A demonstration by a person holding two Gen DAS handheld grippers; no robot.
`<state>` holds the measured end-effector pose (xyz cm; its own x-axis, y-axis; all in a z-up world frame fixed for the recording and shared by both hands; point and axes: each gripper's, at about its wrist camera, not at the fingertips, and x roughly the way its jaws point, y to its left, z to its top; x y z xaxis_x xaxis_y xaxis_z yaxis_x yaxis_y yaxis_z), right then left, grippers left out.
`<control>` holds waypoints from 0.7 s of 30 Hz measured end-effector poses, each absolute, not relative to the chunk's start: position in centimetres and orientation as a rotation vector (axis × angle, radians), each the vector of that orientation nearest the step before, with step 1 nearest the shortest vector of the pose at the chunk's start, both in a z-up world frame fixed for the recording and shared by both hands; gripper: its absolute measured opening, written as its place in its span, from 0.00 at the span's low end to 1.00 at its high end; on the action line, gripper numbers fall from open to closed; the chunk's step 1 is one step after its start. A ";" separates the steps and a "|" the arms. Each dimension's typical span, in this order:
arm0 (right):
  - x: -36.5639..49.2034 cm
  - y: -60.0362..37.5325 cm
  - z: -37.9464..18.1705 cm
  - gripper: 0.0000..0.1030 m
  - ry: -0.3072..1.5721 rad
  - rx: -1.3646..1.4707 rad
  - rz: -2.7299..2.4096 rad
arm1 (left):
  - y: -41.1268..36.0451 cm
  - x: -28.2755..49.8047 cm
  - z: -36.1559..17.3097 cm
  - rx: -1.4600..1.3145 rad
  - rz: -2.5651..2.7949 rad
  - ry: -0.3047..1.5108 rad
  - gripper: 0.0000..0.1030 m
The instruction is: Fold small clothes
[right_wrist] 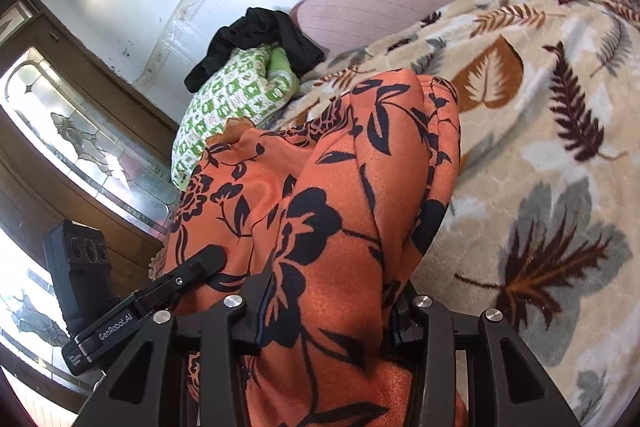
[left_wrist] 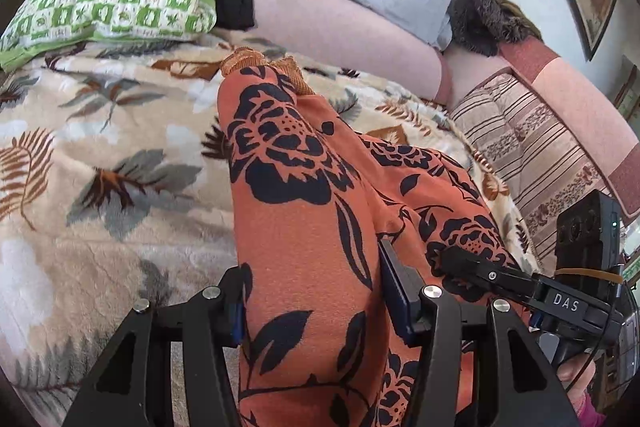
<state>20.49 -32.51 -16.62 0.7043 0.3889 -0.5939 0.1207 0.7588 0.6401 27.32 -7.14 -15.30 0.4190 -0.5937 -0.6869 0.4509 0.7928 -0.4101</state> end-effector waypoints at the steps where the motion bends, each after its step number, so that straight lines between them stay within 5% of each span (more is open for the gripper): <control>1: 20.4 -32.5 -17.0 0.43 0.794 0.705 0.159 | -7.2 27.4 -15.8 -0.164 -0.646 0.943 0.54; 10: 21.8 -32.1 -20.5 0.43 0.945 0.632 0.072 | -6.9 28.1 -19.8 -0.131 -0.520 1.059 0.60; 15: 22.1 -33.0 -21.2 0.53 0.986 0.681 0.056 | -6.4 27.8 -19.4 -0.117 -0.491 1.035 0.63; 21: 20.3 -35.3 -17.8 0.53 0.784 0.658 -0.009 | -4.8 27.1 -16.6 -0.091 -0.435 0.869 0.63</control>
